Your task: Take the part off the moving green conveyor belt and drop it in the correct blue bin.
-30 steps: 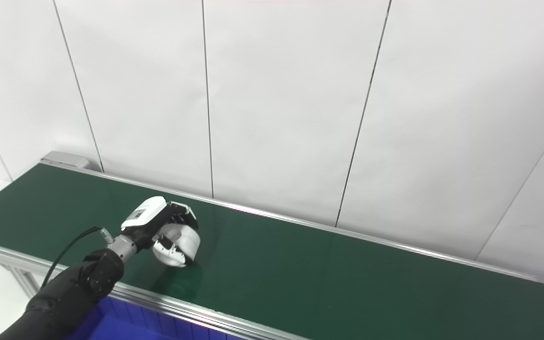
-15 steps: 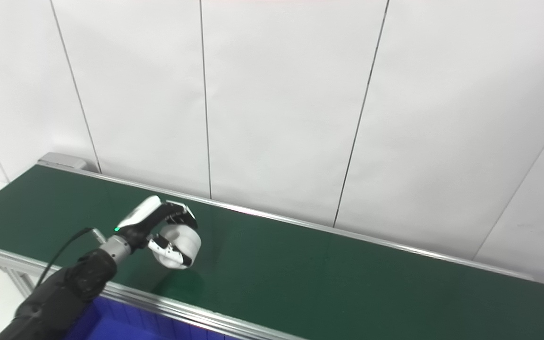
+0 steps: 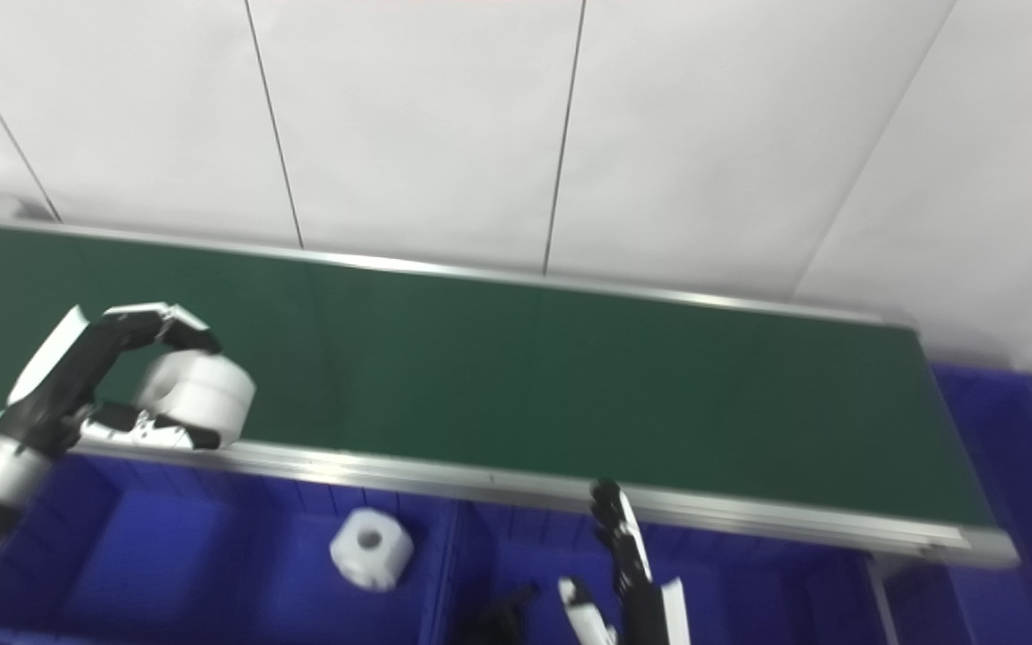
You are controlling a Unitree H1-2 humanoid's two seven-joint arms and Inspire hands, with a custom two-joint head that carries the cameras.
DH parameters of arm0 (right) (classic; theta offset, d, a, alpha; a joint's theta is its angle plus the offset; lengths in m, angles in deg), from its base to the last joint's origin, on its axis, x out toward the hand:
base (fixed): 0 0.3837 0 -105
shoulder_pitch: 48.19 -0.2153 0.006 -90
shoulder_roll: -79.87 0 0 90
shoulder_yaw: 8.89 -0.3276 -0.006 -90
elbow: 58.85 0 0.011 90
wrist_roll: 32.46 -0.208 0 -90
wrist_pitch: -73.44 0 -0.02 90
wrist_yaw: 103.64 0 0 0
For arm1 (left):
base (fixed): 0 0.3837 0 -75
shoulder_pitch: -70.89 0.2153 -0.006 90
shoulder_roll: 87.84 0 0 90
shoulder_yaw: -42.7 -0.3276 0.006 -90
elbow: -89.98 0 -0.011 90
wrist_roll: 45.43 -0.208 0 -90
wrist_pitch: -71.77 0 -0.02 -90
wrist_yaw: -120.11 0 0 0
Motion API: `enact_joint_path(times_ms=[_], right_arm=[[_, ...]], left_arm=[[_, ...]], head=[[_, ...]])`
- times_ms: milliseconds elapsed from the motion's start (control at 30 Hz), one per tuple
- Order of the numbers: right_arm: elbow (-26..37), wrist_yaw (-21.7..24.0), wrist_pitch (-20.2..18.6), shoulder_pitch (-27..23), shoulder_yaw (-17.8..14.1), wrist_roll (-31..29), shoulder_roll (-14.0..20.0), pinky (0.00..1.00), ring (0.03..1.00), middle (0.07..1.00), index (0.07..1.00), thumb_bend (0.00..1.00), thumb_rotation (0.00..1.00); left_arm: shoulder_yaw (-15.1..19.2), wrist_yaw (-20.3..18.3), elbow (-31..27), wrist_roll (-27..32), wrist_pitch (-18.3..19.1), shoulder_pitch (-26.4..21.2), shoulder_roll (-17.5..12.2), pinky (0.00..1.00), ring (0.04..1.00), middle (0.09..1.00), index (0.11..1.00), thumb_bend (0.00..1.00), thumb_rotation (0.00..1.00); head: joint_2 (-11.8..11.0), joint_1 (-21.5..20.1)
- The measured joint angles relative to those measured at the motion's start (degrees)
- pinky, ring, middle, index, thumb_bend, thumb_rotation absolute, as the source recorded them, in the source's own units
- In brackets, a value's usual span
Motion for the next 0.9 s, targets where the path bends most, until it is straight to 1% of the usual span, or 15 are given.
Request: enact_joint_path(times_ms=[33,133,167,267,300,333,433,533,667,733,767,800,833,867,900], right_arm=[[0.2,0.1,-0.4,0.0,0.0,0.1,-0.2,0.92,0.934,0.937,0.965,0.70,0.87],[1.9,0.7,-1.1,-0.1,-0.2,0.6,-0.3,0.93,0.941,0.938,0.965,0.70,0.87],[2.0,0.8,-1.2,-0.1,-0.3,0.6,-0.3,0.93,0.938,0.936,0.966,0.69,0.87],[2.0,1.3,-1.9,-0.2,-0.7,0.6,-0.3,0.93,0.934,0.933,0.967,0.70,0.88],[2.0,1.4,-2.1,-0.2,-0.7,0.6,-0.3,0.93,0.934,0.932,0.967,0.70,0.88],[2.0,1.6,-2.3,-0.3,-0.8,0.6,-0.3,0.93,0.933,0.931,0.966,0.70,0.88],[2.6,1.8,-2.8,-0.3,-0.8,0.5,-0.3,0.92,0.930,0.929,0.964,0.70,0.88],[3.1,1.8,-2.8,-0.3,-1.1,0.5,-0.4,0.93,0.933,0.926,0.963,0.69,0.89],[3.1,1.8,-2.8,-0.2,-1.2,0.4,-0.5,0.93,0.932,0.926,0.963,0.70,0.89],[3.1,1.8,-2.8,-0.2,-1.2,0.6,-0.6,0.93,0.930,0.926,0.962,0.70,0.90],[3.1,1.8,-2.8,-0.2,-1.2,0.8,-0.6,0.93,0.932,0.927,0.962,0.69,0.89],[3.1,1.8,-2.8,-0.2,-1.2,0.8,-0.7,0.94,0.933,0.928,0.961,0.69,0.89],[3.0,1.8,-2.8,-0.2,-1.2,0.8,-0.8,0.94,0.934,0.927,0.959,0.69,0.89],[3.0,1.8,-2.8,-0.2,-1.2,0.7,-0.8,0.94,0.934,0.927,0.959,0.69,0.89],[3.0,1.8,-2.8,-0.2,-1.2,0.6,-0.9,0.94,0.934,0.927,0.959,0.70,0.88]], left_arm=[[-0.3,0.0,1.0,0.1,0.0,1.2,1.4,0.45,0.501,0.469,0.523,0.52,0.00],[-2.1,-0.4,2.9,0.2,0.1,4.3,4.2,0.42,0.475,0.457,0.527,0.52,0.00],[-2.6,-0.5,2.9,0.2,0.1,5.0,4.8,0.46,0.513,0.472,0.516,0.52,0.00],[-4.4,-0.2,3.3,-0.3,0.1,6.3,6.5,0.51,0.552,0.489,0.502,0.52,0.00],[-5.1,0.1,3.6,-1.0,0.1,6.7,7.0,0.51,0.553,0.490,0.501,0.52,0.00],[-6.0,0.5,3.9,-1.8,0.1,6.9,7.1,0.51,0.557,0.492,0.500,0.52,0.00],[-9.1,2.9,4.1,-6.6,0.1,7.7,6.5,0.51,0.560,0.493,0.498,0.52,0.00],[-10.9,6.4,4.1,-11.9,0.1,8.4,5.3,0.56,0.585,0.498,0.495,0.52,0.00],[-13.3,12.4,5.2,-18.6,0.1,8.9,3.5,0.57,0.611,0.499,0.497,0.52,0.00],[-14.4,14.2,6.3,-20.6,0.1,8.9,3.4,0.57,0.626,0.502,0.496,0.52,0.00],[-14.8,14.8,6.9,-21.4,0.1,8.9,3.5,0.60,0.657,0.610,0.498,0.51,0.03],[-15.0,14.9,7.2,-21.5,0.1,8.9,3.5,0.67,0.735,0.735,0.571,0.54,0.14],[-15.0,14.7,7.1,-21.6,0.2,8.9,3.5,0.76,0.810,0.820,0.765,0.62,0.34],[-14.9,13.9,7.0,-21.8,0.7,8.8,3.5,0.77,0.818,0.829,0.784,0.63,0.36],[-14.9,12.9,6.7,-22.2,1.7,8.7,3.4,0.82,0.871,0.883,0.863,0.67,0.45]], head=[[0.8,0.3],[1.5,1.1],[1.7,1.4],[1.7,1.4],[1.7,1.4],[2.2,2.4],[2.2,2.5],[1.8,3.3],[1.5,3.4],[1.4,3.5],[1.4,3.5],[1.3,3.5],[1.2,3.4],[1.2,3.4],[1.2,3.4]])
